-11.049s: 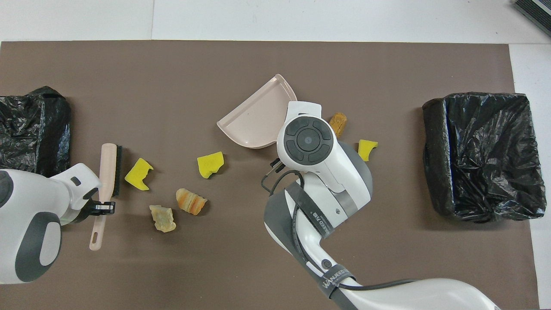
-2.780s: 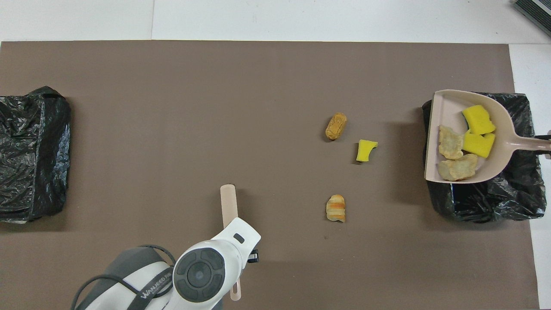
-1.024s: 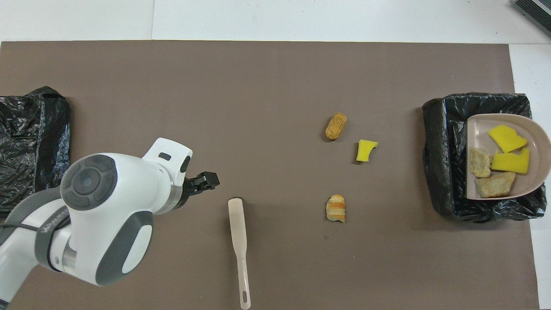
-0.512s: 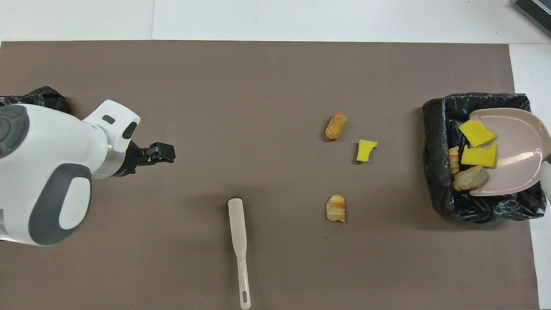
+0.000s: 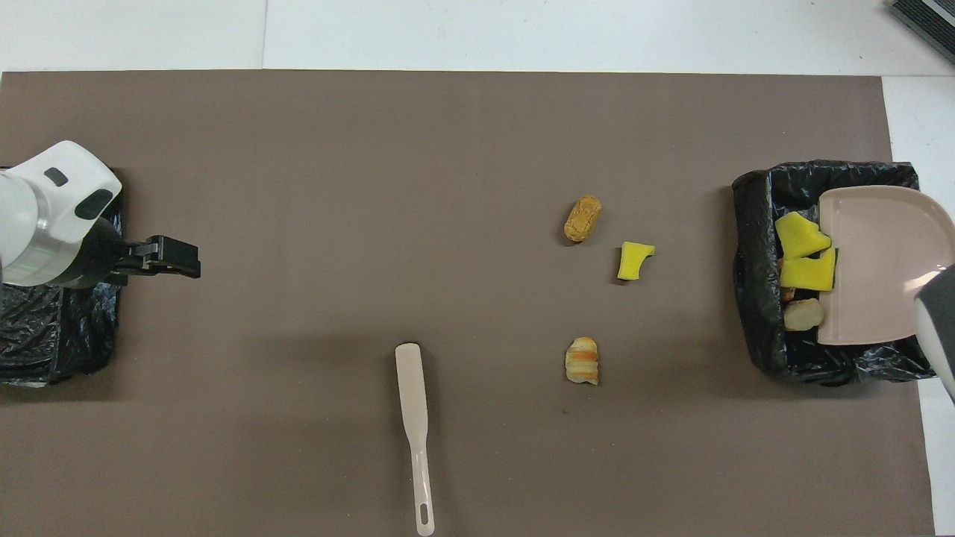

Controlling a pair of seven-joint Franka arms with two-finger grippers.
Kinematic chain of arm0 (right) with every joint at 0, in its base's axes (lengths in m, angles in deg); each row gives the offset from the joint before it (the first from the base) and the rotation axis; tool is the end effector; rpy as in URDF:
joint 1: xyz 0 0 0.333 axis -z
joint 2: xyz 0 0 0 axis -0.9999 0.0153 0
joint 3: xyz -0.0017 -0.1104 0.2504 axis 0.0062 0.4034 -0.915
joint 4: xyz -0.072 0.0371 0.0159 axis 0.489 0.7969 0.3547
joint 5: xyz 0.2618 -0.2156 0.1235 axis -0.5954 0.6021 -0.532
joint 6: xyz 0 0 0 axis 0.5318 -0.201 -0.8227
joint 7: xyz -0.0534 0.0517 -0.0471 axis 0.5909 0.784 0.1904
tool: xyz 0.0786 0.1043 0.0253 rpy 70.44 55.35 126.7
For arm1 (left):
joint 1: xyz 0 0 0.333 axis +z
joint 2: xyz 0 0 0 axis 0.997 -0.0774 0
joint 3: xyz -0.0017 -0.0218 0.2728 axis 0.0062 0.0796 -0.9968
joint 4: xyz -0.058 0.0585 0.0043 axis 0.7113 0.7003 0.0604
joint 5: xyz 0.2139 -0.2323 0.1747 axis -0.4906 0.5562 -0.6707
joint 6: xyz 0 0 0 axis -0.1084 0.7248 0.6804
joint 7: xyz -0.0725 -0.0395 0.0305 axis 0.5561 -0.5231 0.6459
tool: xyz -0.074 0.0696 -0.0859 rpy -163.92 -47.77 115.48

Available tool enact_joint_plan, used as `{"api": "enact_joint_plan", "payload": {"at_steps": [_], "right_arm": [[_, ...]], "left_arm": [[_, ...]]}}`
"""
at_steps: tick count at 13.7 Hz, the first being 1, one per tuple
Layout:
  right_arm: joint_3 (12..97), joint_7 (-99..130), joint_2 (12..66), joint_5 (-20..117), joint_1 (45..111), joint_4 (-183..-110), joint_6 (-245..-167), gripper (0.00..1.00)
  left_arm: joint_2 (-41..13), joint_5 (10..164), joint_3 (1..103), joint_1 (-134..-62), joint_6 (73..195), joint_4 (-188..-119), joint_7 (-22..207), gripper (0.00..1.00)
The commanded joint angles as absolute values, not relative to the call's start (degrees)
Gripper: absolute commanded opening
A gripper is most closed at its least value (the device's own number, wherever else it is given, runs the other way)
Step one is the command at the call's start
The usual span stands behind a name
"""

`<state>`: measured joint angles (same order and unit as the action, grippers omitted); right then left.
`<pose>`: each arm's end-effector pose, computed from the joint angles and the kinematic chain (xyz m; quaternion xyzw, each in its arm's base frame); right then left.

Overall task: Sweep and dump trash in bin
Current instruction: 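Tip the dustpan into the bin with the right gripper while the left gripper withdraws, then bring the dustpan back and set it on the table with the right gripper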

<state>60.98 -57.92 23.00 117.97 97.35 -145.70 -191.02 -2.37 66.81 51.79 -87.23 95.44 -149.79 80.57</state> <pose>0.5198 -0.1410 0.5113 0.7111 0.6223 -0.2265 0.2362 0.5117 -0.0494 0.4753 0.9988 0.0004 -0.0282 0.0396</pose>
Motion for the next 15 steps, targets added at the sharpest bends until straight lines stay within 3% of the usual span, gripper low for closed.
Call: {"api": "enact_joint_plan", "payload": {"at_steps": [1, 4, 8, 15], "right_arm": [[61.0, -61.3, 21.4, 119.2, 97.8, -143.6, -188.9, 0.0], [60.3, -61.7, 21.5, 119.2, 97.7, -139.6, -184.4, 0.0], [59.5, -59.6, 21.8, 117.8, 96.9, -138.1, -184.4, 0.0], [53.2, -30.7, 22.0, 104.0, 93.3, -138.5, -184.4, 0.0]], "left_arm": [[-1.9, 64.6, 52.5, -85.6, 89.8, -146.1, 78.3, 1.0], [-1.9, 63.5, 52.5, -85.5, 85.7, -141.7, 78.2, 1.0], [-1.6, 63.4, 52.4, -85.4, 86.5, -142.9, 75.8, 1.0], [-1.6, 62.6, 52.5, -85.5, 87.1, -141.9, 75.5, 1.0]]}}
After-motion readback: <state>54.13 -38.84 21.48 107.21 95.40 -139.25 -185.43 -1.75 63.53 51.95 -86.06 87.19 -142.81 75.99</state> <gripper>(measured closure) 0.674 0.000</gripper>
